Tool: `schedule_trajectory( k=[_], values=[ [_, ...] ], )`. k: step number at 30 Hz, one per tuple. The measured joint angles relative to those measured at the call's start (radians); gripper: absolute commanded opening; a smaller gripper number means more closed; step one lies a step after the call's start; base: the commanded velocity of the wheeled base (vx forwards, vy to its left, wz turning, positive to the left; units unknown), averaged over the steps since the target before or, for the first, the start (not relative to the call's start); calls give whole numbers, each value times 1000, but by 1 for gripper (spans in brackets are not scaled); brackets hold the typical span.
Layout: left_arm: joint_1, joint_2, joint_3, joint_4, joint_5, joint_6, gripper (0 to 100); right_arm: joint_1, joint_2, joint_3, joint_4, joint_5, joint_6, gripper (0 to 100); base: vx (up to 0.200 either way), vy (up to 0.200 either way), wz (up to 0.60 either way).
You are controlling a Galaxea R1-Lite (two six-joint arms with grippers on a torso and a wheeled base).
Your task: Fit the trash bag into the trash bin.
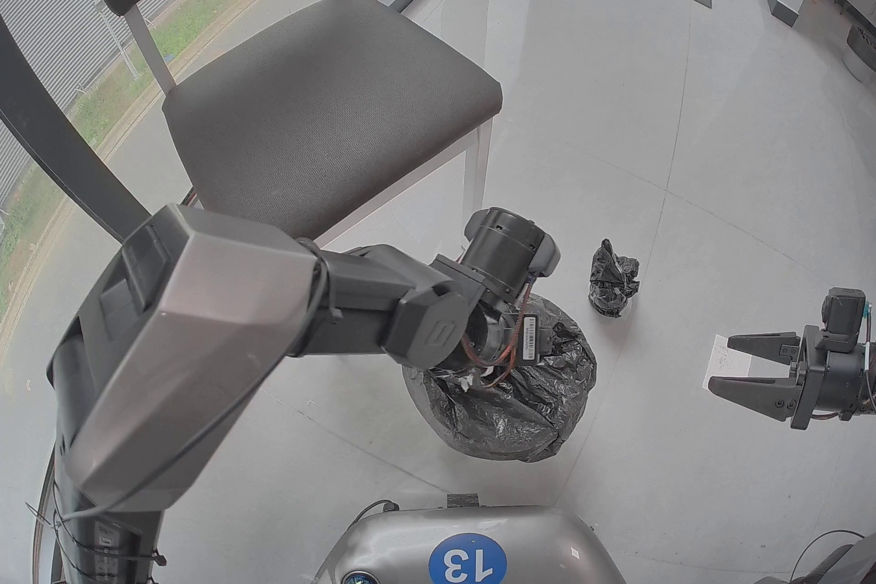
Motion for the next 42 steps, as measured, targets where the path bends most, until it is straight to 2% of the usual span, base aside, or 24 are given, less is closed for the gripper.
schedule_trajectory(
  k=[6,12,16,21,27,33,42],
  values=[
    [-26,84,-136,7,-11,-10,100,-4,-1,0,0,0,0,100,0,0,0],
    [-41,167,-237,8,-16,-67,100,-16,-3,2,0,0,0,100,0,0,0],
    [-43,206,-260,-3,-16,-88,100,-23,-5,4,-1,0,0,100,0,0,0],
    [-30,241,-266,-11,-11,-166,100,-26,-6,5,-6,0,0,100,0,0,0],
    [-10,262,-267,-92,-8,-226,100,-26,-6,6,-6,0,0,100,0,0,0],
    [-1,228,-267,-104,-8,-235,100,-26,-18,6,-4,0,1,100,0,0,0],
    [7,17,-220,-38,-6,-232,100,-27,-43,27,0,0,0,100,0,0,0]
  ],
)
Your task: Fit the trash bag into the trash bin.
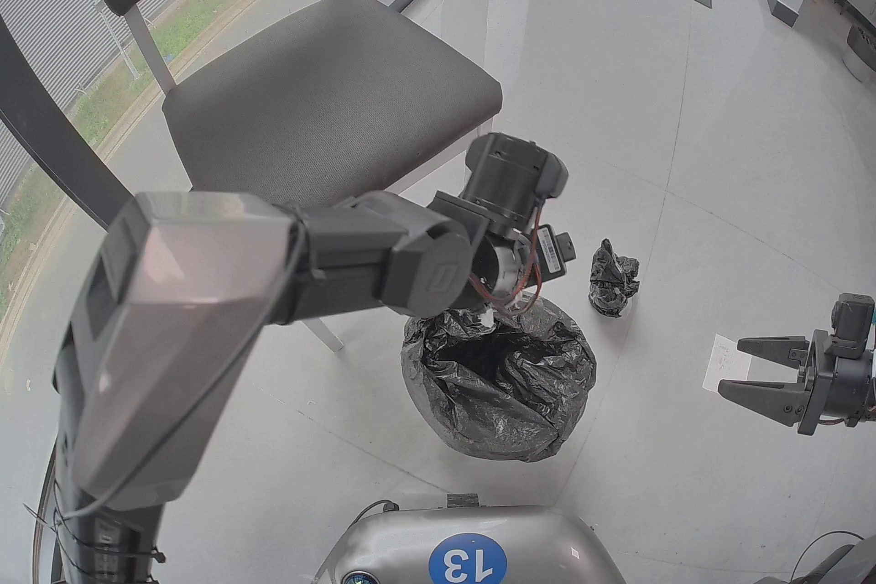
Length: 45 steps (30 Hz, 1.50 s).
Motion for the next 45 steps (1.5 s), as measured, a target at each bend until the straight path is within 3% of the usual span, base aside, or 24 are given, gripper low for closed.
schedule_trajectory(
  k=[8,12,20,31,32,45],
  values=[
    [33,-167,201,14,9,49,100,0,6,-7,1,0,-1,100,0,0,0],
    [54,-248,372,-2,25,167,100,8,42,-36,-1,-2,-10,100,0,0,0],
    [147,-413,684,-167,44,352,100,22,223,-159,-4,-15,-52,100,0,0,0],
    [277,-558,802,-221,37,446,100,44,524,-478,1,-33,-21,100,0,0,0],
    [283,-563,805,-222,35,448,100,49,547,-501,2,-34,-17,0,0,0,0],
    [323,-587,829,-272,36,460,100,193,814,-817,82,-35,4,0,0,0,0]
  ],
)
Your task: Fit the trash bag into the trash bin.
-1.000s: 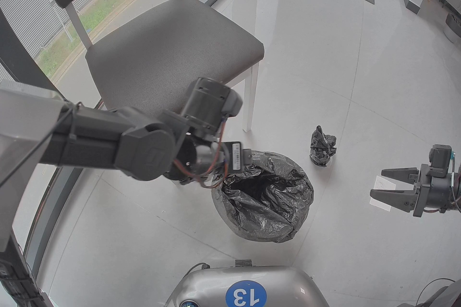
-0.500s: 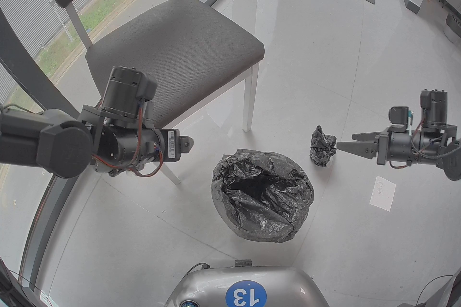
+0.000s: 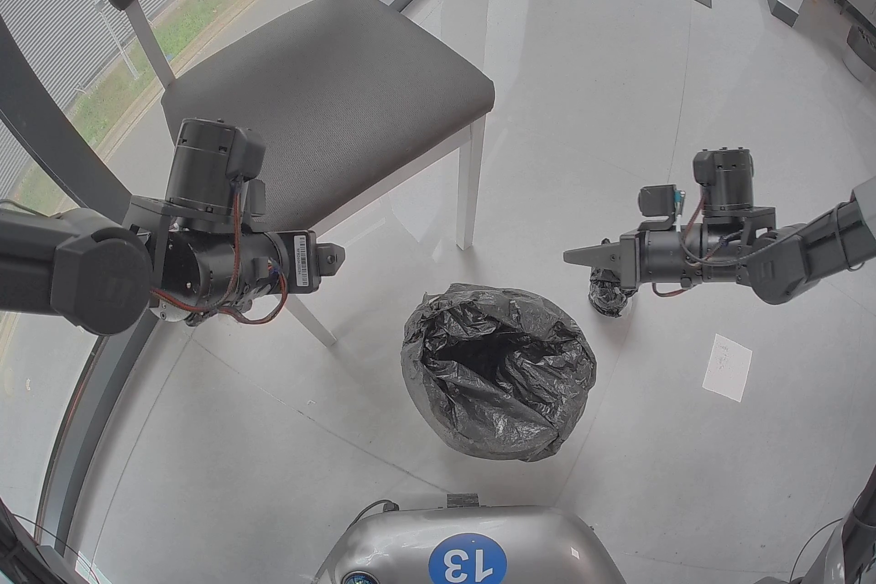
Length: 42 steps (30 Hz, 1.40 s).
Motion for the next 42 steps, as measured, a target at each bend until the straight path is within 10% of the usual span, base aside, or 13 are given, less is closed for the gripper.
schedule_trajectory(
  k=[22,42],
  values=[
    [28,-11,22,-13,-2,-8,100,185,259,-238,163,0,-11,0,0,0,0],
    [36,-16,69,-58,-13,-1,100,140,386,-256,172,-3,-14,0,0,0,0]
  ],
)
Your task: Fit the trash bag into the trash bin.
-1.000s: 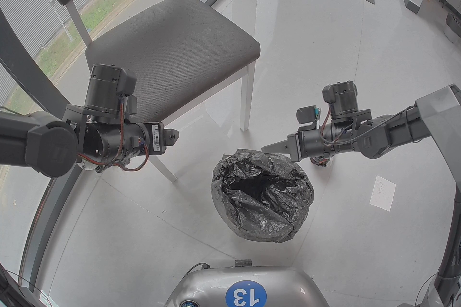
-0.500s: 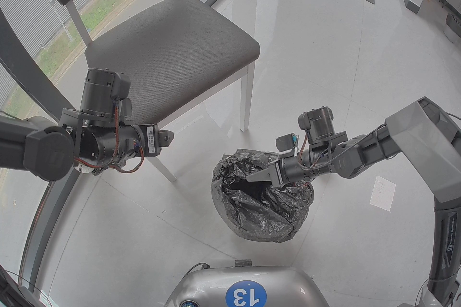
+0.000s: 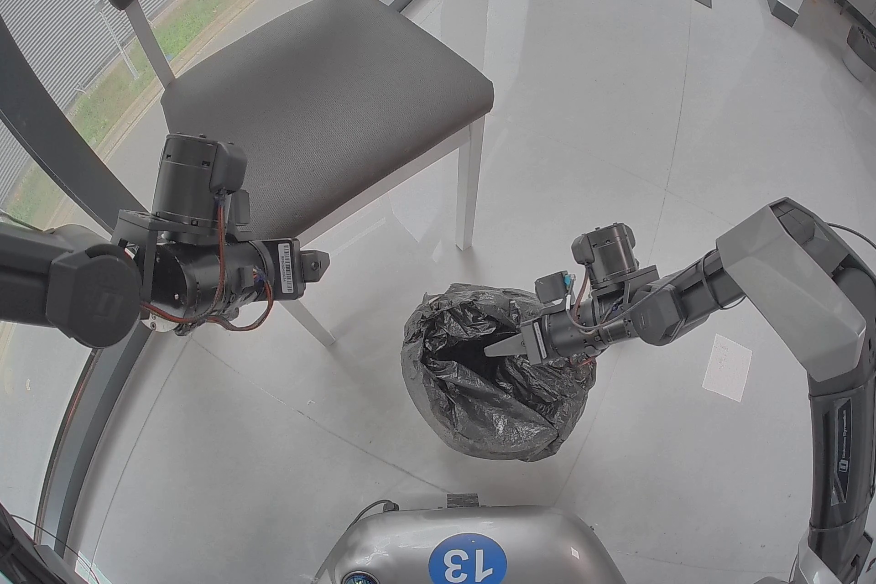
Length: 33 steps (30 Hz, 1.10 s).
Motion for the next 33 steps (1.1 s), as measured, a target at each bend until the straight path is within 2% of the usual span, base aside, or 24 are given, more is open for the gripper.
schedule_trajectory(
  k=[20,24,33],
  values=[
    [-4,-21,17,2,0,0,100,-187,-71,10,0,-3,12,0,0,0,0],
    [-4,-32,31,1,0,0,100,-185,-108,28,-1,0,11,0,0,0,0],
    [-6,-48,45,1,0,-1,100,-119,-161,11,-4,-1,9,0,0,0,0]
  ],
)
